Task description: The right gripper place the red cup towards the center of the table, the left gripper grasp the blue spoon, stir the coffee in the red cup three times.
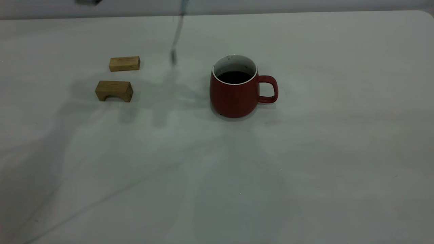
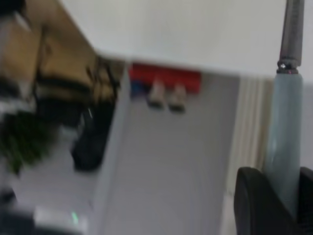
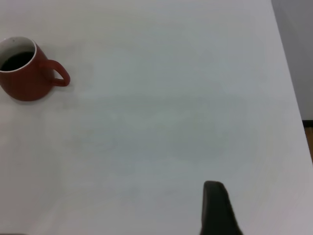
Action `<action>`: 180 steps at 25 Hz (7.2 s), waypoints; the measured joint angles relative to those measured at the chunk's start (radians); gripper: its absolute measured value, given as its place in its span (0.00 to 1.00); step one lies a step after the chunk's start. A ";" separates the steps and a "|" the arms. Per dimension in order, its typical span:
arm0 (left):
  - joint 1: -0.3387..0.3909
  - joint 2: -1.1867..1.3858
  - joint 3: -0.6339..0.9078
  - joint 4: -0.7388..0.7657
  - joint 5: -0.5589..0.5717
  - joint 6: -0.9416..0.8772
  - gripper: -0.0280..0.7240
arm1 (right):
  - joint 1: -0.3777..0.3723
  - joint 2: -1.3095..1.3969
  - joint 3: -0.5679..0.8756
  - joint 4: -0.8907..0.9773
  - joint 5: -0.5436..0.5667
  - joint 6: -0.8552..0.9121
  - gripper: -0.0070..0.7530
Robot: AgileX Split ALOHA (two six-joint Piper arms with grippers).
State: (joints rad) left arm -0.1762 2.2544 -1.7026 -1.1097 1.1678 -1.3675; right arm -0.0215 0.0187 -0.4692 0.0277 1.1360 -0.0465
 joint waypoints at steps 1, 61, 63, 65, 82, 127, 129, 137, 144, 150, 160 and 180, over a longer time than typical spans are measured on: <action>-0.007 0.000 0.000 -0.031 0.000 -0.007 0.28 | 0.000 0.000 0.000 0.000 0.000 0.000 0.68; -0.130 0.237 0.000 -0.235 -0.309 0.384 0.28 | 0.000 0.000 0.000 0.000 0.000 0.000 0.68; -0.144 0.237 0.000 -0.261 -0.311 0.384 0.28 | 0.000 0.000 0.000 0.000 0.000 0.000 0.68; -0.159 0.237 0.000 -0.273 -0.306 0.362 0.28 | 0.000 0.000 0.000 0.000 0.000 0.000 0.68; -0.128 0.236 0.000 -0.160 -0.323 0.360 0.28 | 0.000 0.000 0.000 0.000 0.000 0.000 0.68; -0.114 0.278 -0.004 -0.207 -0.164 0.367 0.28 | 0.000 0.000 0.000 0.000 0.000 0.000 0.68; -0.107 0.278 -0.004 -0.199 -0.167 0.368 0.28 | 0.000 0.000 0.000 0.000 0.000 0.000 0.68; -0.106 0.277 -0.004 -0.197 -0.164 0.391 0.32 | 0.000 0.000 0.000 0.000 0.000 0.000 0.68; -0.106 0.278 -0.030 -0.164 -0.087 0.393 0.71 | 0.000 0.000 0.000 0.000 0.000 0.000 0.68; -0.106 0.278 -0.140 -0.050 -0.008 0.393 0.80 | 0.000 0.000 0.000 0.000 0.000 0.000 0.68; -0.124 0.204 -0.450 0.579 0.000 0.392 0.73 | 0.000 0.000 0.000 0.001 0.000 0.000 0.68; -0.135 -0.450 -0.227 1.032 0.000 1.252 0.70 | 0.000 0.000 0.000 0.001 0.000 0.000 0.68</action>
State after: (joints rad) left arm -0.3110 1.8046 -1.9294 -0.0773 1.1677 -0.1159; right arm -0.0215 0.0187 -0.4692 0.0286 1.1360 -0.0465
